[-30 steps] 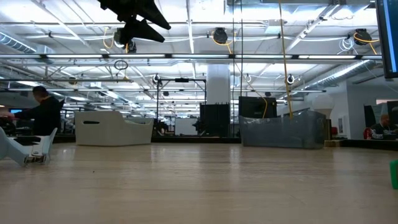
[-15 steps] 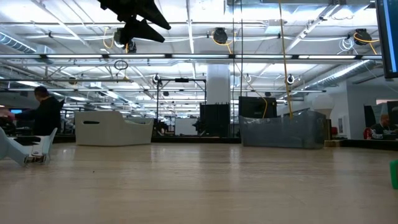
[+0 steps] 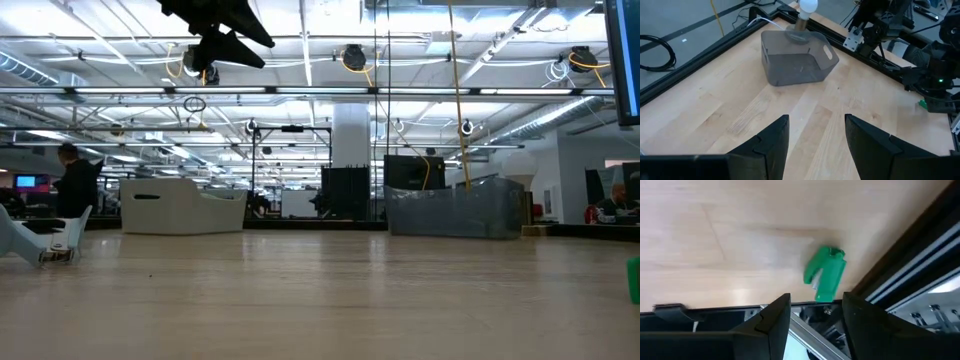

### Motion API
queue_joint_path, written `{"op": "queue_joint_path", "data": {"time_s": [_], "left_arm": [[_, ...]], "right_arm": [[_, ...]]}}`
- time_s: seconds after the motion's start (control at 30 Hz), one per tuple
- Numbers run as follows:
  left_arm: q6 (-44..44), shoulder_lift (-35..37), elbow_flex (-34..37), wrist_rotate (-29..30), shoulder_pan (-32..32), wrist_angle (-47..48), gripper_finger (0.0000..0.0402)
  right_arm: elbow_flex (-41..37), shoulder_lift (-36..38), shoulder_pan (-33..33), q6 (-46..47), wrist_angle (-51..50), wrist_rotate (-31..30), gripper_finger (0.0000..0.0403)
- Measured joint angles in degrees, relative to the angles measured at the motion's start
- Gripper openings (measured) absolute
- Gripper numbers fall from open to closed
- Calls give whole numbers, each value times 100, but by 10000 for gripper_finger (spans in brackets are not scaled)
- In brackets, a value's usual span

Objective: Pick and place Stapler, Stapler remover, tape
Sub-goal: Put the right green stapler into the gray bin

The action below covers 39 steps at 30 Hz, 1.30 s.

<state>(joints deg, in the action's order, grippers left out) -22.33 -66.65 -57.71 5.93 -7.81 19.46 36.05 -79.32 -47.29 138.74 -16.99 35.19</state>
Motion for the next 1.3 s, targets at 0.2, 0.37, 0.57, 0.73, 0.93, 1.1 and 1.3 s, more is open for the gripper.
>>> {"op": "queue_joint_path", "data": {"time_s": [0.2, 0.37, 0.57, 0.73, 0.93, 1.1, 1.3], "left_arm": [[0, 0, 0, 0, 1, -2, 196], [11, 0, 0, 0, 2, 18, 195], [13, 0, 0, 0, 4, 36, 196], [70, 0, 0, 0, 2, 42, 196], [89, 0, 0, 1, 2, 42, 195], [131, 0, 0, 2, 2, 42, 196], [172, 0, 0, 7, 2, 42, 196]], "right_arm": [[-2, -1, 81, 48, 297, -553, 169], [0, -3, 122, 63, 369, -626, 169], [0, 2, 107, 7, 384, -745, 169], [0, 6, 105, 89, 352, -332, 169], [0, -38, 71, 169, 217, 199, 169], [6, -38, 28, 164, 133, 258, 169], [-217, -262, 39, 167, 574, 571, 169]]}}
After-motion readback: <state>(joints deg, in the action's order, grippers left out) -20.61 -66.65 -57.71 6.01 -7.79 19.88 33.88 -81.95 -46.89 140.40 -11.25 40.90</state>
